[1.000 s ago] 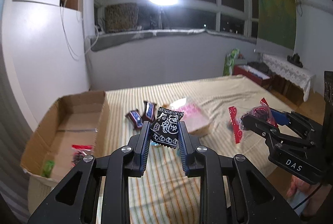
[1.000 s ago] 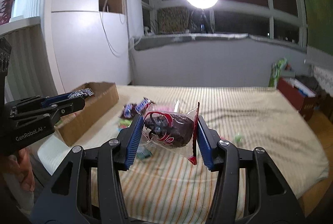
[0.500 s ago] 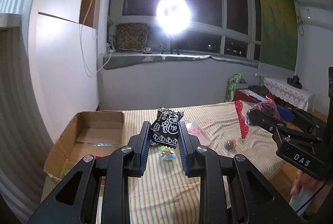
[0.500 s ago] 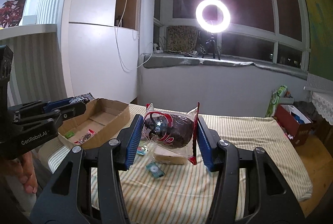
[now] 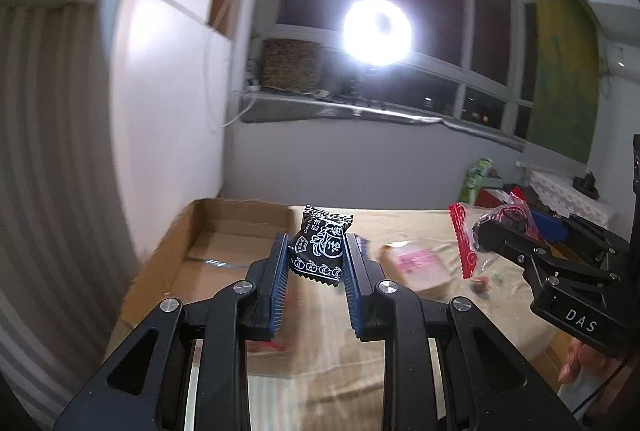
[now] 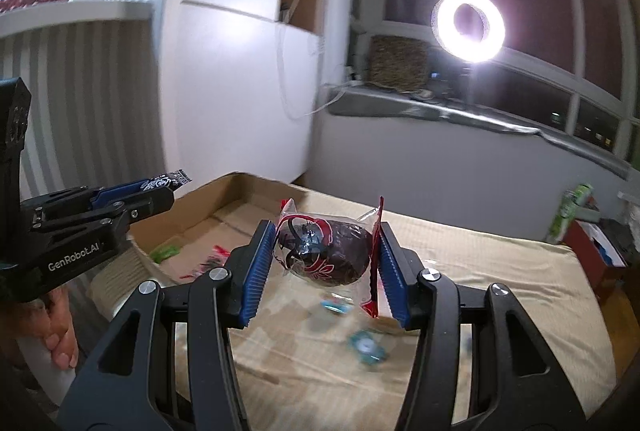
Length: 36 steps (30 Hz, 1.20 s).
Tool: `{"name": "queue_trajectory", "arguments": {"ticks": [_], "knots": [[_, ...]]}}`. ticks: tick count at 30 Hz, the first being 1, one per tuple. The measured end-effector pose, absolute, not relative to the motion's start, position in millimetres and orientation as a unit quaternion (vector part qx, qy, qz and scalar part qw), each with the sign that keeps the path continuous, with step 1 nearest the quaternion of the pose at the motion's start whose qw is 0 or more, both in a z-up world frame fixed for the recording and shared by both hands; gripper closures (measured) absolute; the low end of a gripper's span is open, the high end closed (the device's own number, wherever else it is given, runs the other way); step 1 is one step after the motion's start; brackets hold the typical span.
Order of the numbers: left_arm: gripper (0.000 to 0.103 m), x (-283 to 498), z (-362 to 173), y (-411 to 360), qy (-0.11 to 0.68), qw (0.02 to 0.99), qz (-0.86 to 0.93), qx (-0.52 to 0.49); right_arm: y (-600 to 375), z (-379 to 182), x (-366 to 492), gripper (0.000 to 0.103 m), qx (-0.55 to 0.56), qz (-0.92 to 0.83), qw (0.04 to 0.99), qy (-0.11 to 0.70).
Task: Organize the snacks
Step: 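Carry both items over the cardboard box and open both tools to release them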
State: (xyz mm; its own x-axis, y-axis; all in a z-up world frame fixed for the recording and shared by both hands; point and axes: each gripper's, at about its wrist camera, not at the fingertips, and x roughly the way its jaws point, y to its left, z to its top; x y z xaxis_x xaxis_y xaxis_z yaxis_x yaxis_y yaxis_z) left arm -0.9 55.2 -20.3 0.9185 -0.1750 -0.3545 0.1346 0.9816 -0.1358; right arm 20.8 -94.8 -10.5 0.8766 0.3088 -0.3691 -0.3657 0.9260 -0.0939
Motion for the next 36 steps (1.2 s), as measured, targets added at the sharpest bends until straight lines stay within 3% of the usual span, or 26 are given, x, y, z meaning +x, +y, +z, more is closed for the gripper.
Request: {"name": "queue_trajectory", "arguments": {"ticks": [13,25,29,31,33,36], "knots": [[0.079,1,-27,157,0.186,0.977,0.027,-0.100,-1,-20,51,0.050,-0.097,0.273,0.941,0.173],[0.079,36,-41,154,0.215,0.972,0.013,-0.096,11,-51,100,0.050,-0.083,0.292,0.930,0.207],[0.078,56,-57,152,0.239,0.966,0.013,-0.102,20,-72,125,0.042,-0.095,0.305,0.916,0.243],[0.069,63,-65,152,0.251,0.962,0.011,-0.109,22,-81,129,0.037,-0.102,0.301,0.915,0.247],[0.036,66,-70,155,0.262,0.958,0.013,-0.118,18,-86,131,0.037,-0.099,0.293,0.918,0.247],[0.035,62,-68,160,0.254,0.958,0.019,-0.129,10,-87,132,0.037,-0.087,0.285,0.921,0.250]]}}
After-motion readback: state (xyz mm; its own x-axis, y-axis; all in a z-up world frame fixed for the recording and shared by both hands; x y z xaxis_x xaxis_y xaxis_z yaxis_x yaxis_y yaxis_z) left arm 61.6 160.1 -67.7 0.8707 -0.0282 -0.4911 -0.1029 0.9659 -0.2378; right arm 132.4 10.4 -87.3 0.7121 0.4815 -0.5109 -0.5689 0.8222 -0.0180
